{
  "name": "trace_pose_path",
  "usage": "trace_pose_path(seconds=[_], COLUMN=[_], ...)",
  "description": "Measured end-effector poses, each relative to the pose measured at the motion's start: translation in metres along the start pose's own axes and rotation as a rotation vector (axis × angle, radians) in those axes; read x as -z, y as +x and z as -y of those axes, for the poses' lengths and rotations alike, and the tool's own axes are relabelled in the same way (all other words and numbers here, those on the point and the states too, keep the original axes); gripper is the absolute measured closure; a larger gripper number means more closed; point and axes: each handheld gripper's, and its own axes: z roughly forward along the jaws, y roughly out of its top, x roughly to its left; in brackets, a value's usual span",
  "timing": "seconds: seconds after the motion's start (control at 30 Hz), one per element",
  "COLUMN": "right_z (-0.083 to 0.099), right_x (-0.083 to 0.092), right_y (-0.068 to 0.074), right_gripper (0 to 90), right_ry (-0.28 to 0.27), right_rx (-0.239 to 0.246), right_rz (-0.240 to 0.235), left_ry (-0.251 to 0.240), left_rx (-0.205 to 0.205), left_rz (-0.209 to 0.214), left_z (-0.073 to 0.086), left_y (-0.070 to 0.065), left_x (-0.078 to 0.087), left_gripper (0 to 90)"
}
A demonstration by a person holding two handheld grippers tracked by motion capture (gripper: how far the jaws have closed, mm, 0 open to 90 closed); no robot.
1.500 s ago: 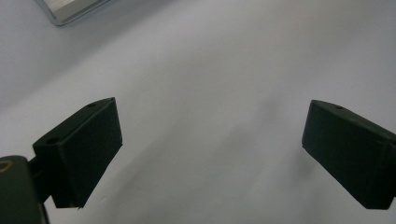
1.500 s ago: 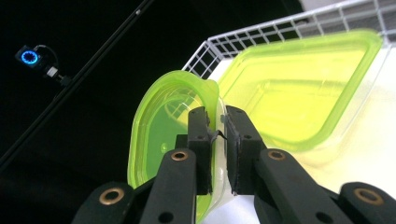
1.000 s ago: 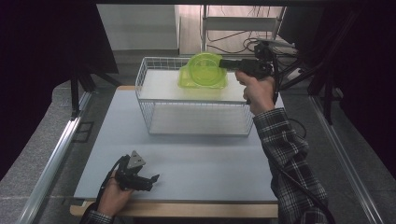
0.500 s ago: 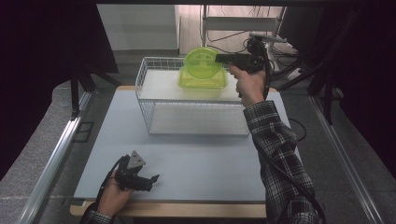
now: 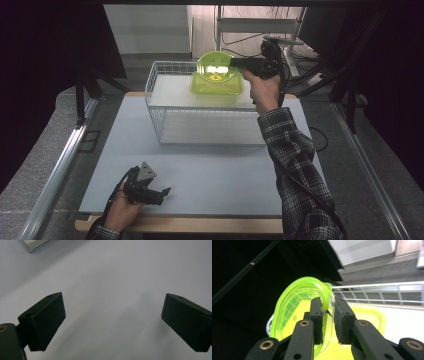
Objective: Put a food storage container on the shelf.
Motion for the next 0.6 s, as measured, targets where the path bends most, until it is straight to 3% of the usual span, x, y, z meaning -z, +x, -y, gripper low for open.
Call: trace_pose_path(seconds=[0.07,0.13,0.3,0.37,0.6], right_z=[-0.0002,-0.0009,-0.0008,-0.0008,-0.0024], right_x=[-0.0005,-0.0017,-0.0043,-0.0043,-0.0014], right_y=[0.0013,0.0044,0.0052,0.0049,0.0044], right_gripper=[75.4,74.1,69.0,68.8,55.4], right_ry=[0.0,0.0,0.002,0.001,0.003], right_rx=[0.013,0.053,0.083,0.083,0.098], right_rz=[0.015,0.071,0.115,0.117,0.097], left_ry=[0.001,0.001,0.002,0.002,0.002], left_rx=[0.0,0.0,-0.001,-0.002,-0.001], left_rz=[0.0,0.0,-0.001,-0.001,-0.001], left_z=[0.0,0.0001,0.0001,0.0,0.0001], left_y=[0.0,0.0001,-0.0001,-0.0003,0.0], left_x=[-0.0001,-0.0001,-0.0002,-0.0002,0.0], left_gripper=[4.9,5.0,5.1,5.1,5.2])
